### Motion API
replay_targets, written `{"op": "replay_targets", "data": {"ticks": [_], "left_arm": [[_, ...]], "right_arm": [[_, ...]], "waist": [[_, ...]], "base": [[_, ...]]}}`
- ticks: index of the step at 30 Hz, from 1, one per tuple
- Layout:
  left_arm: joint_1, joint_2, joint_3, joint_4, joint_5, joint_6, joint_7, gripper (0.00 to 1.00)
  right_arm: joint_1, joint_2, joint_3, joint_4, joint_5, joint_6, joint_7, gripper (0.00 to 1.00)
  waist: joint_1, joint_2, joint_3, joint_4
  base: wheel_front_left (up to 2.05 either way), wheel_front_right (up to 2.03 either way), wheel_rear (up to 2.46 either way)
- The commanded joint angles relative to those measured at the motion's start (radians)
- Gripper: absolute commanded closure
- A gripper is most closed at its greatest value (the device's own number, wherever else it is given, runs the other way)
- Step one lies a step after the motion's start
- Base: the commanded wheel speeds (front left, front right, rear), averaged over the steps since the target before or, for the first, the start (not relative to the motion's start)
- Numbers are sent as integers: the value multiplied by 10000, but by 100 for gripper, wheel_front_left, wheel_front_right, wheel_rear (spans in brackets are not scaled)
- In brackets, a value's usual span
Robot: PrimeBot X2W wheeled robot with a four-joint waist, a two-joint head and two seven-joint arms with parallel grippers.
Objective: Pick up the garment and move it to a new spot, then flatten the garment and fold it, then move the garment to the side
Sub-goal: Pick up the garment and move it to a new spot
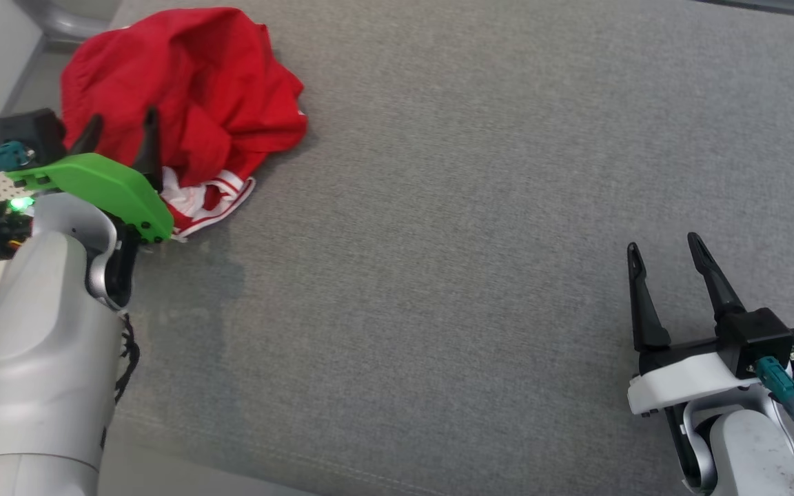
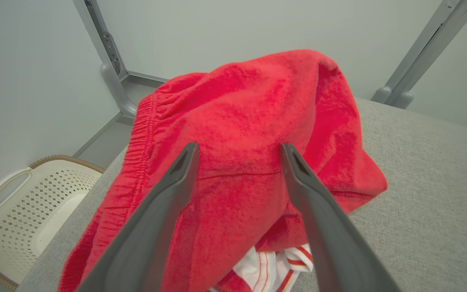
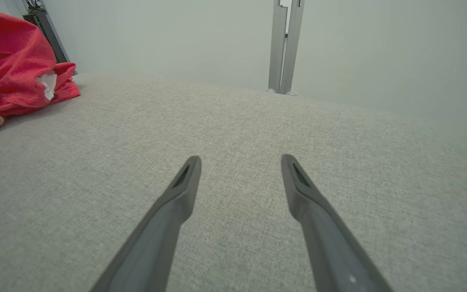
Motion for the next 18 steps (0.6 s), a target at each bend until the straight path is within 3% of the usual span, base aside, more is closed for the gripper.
{"op": "replay_targets", "data": {"ticks": [1,12,13,14,15,18], "left_arm": [[-336,130,-27,136,287,258,-12,0],[-1025,794,-139,1286,658,1114,237,0],[-1055,836,-169,1406,708,1199,294,38],[-1073,890,-214,1482,775,1253,319,62],[-1090,931,-194,1554,771,1306,281,100],[-1074,1007,-110,1682,683,1406,102,100]], "right_arm": [[-181,-37,51,-71,92,-17,-61,0],[-274,-34,322,8,405,-17,-148,0],[-289,-34,335,32,444,-17,-159,0],[-301,-35,340,45,470,-17,-166,0],[-316,-35,345,70,511,-17,-173,0],[-326,-34,291,165,596,-17,-183,0]], "waist": [[-1,0,1111,-1177],[-1,0,1462,-1891],[-1,0,1453,-1927],[-1,0,1444,-1948],[-1,0,1420,-1966],[-1,0,1247,-1939]], "base": [[0,0,0],[0,0,0],[0,0,0],[0,0,0],[0,0,0],[0,0,0]]}}
